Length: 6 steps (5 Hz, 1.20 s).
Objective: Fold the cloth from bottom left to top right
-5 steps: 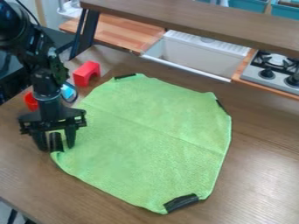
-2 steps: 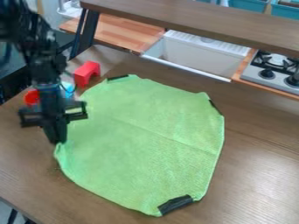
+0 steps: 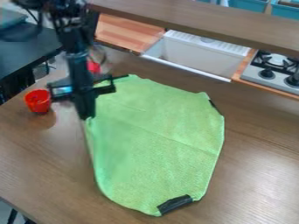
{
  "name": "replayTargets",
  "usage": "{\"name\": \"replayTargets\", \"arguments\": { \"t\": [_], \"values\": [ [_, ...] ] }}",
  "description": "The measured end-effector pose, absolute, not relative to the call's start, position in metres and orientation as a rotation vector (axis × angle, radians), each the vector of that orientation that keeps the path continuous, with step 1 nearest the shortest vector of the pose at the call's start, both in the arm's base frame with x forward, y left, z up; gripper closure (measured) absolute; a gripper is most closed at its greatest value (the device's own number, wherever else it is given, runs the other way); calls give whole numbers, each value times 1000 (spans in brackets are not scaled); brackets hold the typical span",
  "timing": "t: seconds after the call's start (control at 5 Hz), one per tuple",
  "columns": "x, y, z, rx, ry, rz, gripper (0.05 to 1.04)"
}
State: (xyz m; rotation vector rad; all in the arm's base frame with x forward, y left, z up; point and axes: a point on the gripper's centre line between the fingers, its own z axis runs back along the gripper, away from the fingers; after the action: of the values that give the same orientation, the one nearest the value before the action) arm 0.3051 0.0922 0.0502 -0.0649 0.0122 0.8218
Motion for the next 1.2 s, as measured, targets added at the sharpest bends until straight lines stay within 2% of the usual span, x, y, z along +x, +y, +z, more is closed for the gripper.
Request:
{"name": "replayTargets", "arguments": {
  "t": [0.4,1.0,1.2],
  "values": [
    [351,37,53,-63,18,762,1015],
    [418,0,35,-37,28,782,1015],
    [432,-17,37,-35,22,764,1015]
  ]
}}
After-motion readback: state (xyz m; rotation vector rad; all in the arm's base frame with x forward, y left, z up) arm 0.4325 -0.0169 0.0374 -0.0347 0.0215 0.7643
